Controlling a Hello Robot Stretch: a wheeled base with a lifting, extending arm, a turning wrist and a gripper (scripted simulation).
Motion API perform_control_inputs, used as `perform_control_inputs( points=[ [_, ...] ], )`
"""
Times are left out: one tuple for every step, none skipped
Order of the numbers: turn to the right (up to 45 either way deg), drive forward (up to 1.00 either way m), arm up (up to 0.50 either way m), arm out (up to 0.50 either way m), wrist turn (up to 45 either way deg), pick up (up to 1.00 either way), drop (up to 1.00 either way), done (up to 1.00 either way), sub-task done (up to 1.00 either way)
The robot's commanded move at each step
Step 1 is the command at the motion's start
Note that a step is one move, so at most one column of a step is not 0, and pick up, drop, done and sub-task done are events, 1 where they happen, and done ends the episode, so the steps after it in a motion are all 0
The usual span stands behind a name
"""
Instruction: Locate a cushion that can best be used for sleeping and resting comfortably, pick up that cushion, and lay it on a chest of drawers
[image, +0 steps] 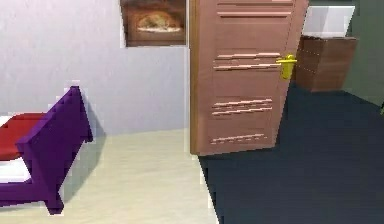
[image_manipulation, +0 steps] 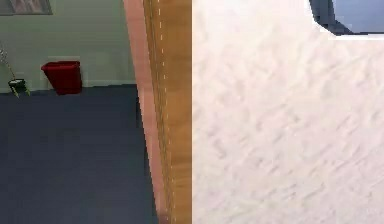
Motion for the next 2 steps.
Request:
perform_control_inputs(
  points=[
    [-45.0, 0.00, 0.00, 0.00, 0.0, 0.00, 0.00, 0.00, 0.00],
    [-18.0, 0.00, 0.00, 0.00, 0.0, 0.00, 0.00, 0.00, 0.00]
  ],
)
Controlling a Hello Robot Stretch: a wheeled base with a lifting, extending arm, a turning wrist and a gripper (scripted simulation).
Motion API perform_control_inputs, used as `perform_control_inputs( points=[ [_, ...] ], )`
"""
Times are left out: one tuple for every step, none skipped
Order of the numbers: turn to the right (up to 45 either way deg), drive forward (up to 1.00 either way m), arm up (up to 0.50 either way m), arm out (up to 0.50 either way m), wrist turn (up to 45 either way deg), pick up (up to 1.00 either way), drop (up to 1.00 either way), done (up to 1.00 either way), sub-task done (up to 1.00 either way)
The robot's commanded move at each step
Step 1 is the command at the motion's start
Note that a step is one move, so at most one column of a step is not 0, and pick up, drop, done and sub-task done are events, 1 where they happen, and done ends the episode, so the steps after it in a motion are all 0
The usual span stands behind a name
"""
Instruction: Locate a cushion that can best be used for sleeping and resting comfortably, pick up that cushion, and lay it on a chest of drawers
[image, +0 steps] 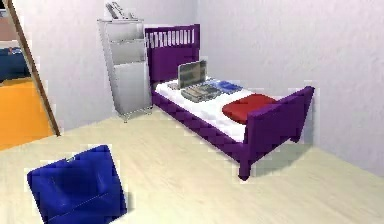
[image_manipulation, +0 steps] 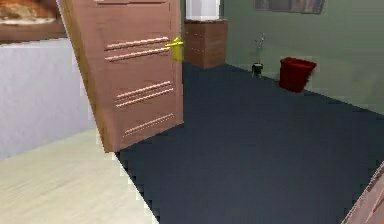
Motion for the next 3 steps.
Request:
perform_control_inputs(
  points=[
    [0.0, 0.50, 0.00, 0.00, 0.0, 0.00, 0.00, 0.00, 0.00],
    [45.0, 0.00, 0.00, 0.00, 0.0, 0.00, 0.00, 0.00, 0.00],
    [45.0, 0.00, 0.00, 0.00, 0.0, 0.00, 0.00, 0.00, 0.00]
  ],
)
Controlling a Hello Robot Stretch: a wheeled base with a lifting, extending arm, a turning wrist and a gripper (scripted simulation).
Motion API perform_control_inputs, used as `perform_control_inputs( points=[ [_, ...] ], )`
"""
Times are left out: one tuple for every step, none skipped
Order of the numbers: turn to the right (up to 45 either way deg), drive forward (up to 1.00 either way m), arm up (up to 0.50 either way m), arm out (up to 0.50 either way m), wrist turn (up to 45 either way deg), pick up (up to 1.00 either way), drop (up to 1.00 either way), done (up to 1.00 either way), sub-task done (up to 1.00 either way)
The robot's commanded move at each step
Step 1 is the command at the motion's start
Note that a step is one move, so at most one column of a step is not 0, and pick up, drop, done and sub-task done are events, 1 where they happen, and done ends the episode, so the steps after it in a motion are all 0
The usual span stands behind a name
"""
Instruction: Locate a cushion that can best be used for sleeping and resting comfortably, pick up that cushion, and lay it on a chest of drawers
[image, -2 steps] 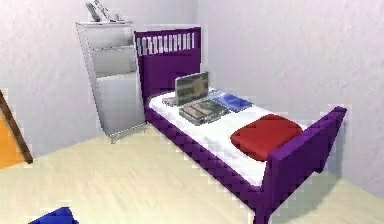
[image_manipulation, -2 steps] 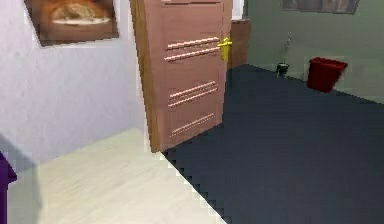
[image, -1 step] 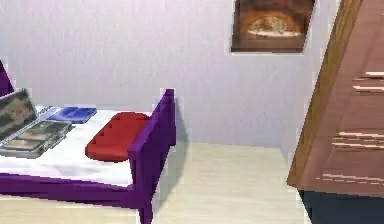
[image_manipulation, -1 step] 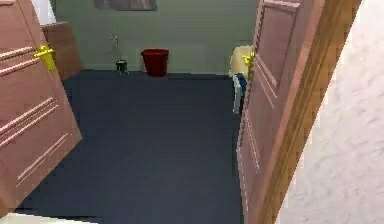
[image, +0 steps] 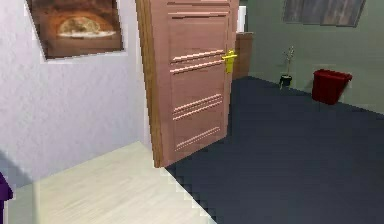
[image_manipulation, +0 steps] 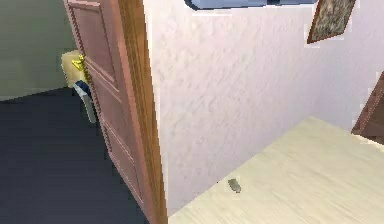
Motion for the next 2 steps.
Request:
perform_control_inputs(
  points=[
    [18.0, 0.00, 0.00, 0.00, 0.0, 0.00, 0.00, 0.00, 0.00],
    [0.0, 0.55, 0.00, 0.00, 0.0, 0.00, 0.00, 0.00, 0.00]
  ],
)
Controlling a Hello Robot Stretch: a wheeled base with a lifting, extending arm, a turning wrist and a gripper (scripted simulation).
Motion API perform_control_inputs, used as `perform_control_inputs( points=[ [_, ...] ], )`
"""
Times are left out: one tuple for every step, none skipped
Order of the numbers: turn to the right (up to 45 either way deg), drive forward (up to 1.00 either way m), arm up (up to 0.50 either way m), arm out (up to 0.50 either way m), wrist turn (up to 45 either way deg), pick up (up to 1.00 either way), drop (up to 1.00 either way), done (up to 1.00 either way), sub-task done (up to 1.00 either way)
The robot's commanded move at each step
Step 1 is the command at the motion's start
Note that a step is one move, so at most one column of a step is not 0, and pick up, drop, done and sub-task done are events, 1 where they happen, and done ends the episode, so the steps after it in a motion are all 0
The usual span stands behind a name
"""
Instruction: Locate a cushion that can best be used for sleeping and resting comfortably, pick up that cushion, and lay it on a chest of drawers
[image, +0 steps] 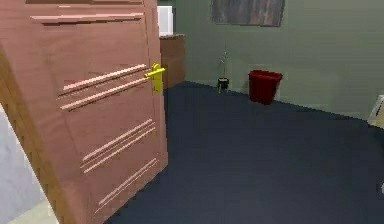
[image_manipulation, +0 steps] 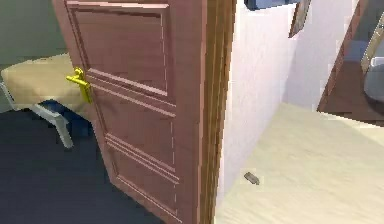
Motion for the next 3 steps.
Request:
perform_control_inputs(
  points=[
    [33.0, 0.00, 0.00, 0.00, 0.0, 0.00, 0.00, 0.00, 0.00],
    [0.0, 0.90, 0.00, 0.00, 0.0, 0.00, 0.00, 0.00, 0.00],
    [0.0, 0.40, 0.00, 0.00, 0.0, 0.00, 0.00, 0.00, 0.00]
  ],
)
